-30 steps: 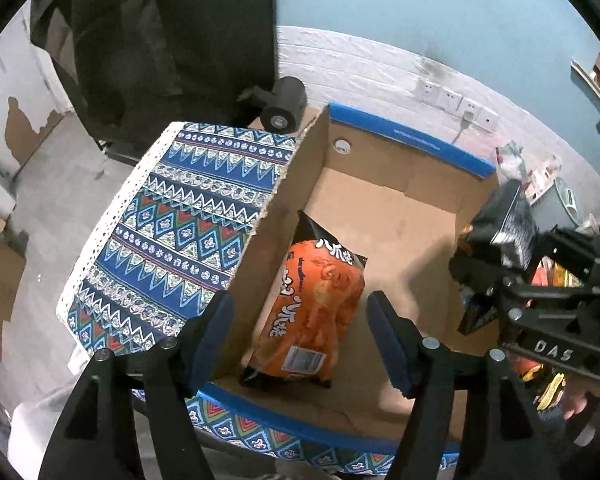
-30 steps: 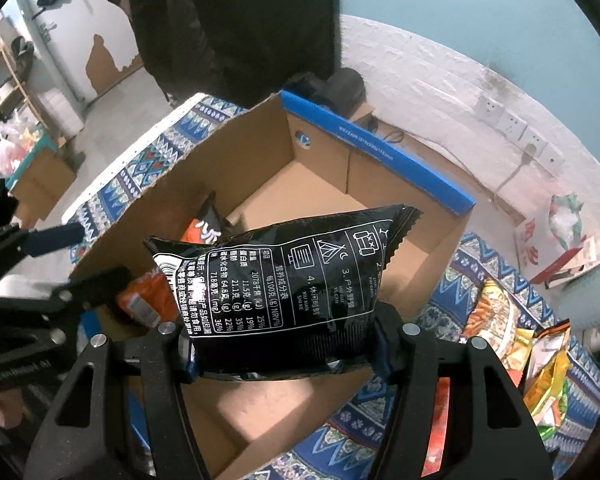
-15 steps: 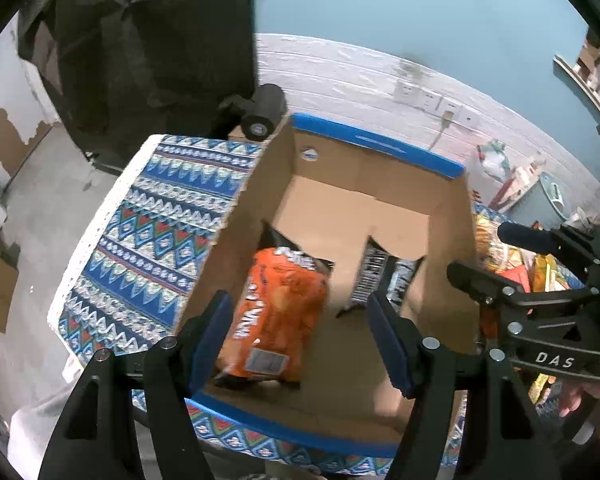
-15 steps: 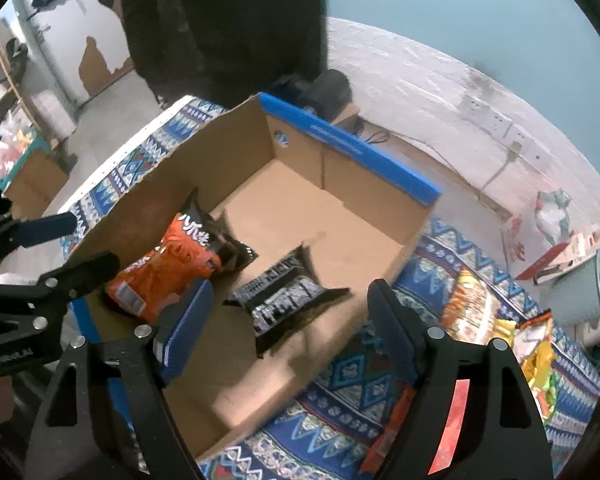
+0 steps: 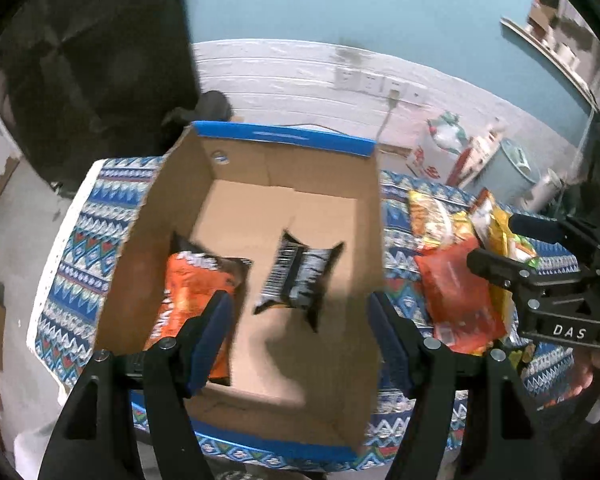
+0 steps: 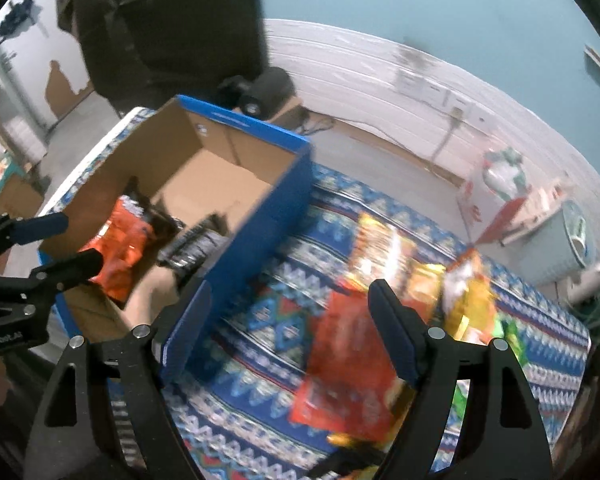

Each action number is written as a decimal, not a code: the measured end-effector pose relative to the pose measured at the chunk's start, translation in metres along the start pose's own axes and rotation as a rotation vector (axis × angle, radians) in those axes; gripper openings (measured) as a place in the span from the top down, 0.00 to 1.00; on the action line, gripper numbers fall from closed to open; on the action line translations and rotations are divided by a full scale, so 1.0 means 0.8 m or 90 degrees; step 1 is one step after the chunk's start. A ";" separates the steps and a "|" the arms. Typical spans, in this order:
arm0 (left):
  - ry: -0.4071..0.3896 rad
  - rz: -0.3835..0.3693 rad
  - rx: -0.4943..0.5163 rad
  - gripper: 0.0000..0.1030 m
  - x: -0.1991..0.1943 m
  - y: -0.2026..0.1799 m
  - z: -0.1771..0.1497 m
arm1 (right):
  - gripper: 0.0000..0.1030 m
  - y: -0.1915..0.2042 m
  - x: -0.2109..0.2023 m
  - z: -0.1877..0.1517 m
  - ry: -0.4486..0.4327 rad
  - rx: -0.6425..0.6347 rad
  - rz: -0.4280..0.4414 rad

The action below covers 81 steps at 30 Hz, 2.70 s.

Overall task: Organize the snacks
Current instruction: 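Grasp the red bag with the left tool while the right tool grasps the black-and-yellow bag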

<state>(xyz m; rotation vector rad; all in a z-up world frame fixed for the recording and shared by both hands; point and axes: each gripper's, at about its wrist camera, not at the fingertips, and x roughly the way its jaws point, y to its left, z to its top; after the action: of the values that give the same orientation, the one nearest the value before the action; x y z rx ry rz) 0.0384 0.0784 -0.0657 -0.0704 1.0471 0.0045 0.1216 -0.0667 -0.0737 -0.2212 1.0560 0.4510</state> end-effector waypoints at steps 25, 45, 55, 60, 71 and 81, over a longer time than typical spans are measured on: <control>0.106 -0.042 0.168 0.29 0.054 -0.156 -0.062 | 0.22 -0.111 0.007 -0.163 0.111 0.001 0.015; 0.188 -0.038 0.201 0.29 0.094 -0.174 -0.104 | 0.22 -0.076 0.048 -0.238 0.224 -0.130 0.019; 0.201 -0.035 0.192 0.29 0.099 -0.168 -0.102 | 0.25 -0.055 0.056 -0.257 0.238 -0.168 -0.004; 0.200 -0.042 0.168 0.29 0.100 -0.164 -0.090 | 0.46 -0.059 0.045 -0.262 0.244 -0.133 0.028; 0.187 -0.052 0.129 0.29 0.100 -0.173 -0.066 | 0.47 -0.102 -0.001 -0.244 0.187 -0.052 0.063; 0.200 -0.067 0.045 0.23 0.124 -0.179 -0.040 | 0.47 -0.162 -0.030 -0.195 0.098 0.050 0.006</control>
<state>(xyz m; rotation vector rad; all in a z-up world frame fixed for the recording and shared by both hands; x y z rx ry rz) 0.0658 -0.0692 -0.1597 -0.0639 1.3552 -0.1434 0.0487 -0.2480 -0.1330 -0.1831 1.2233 0.4042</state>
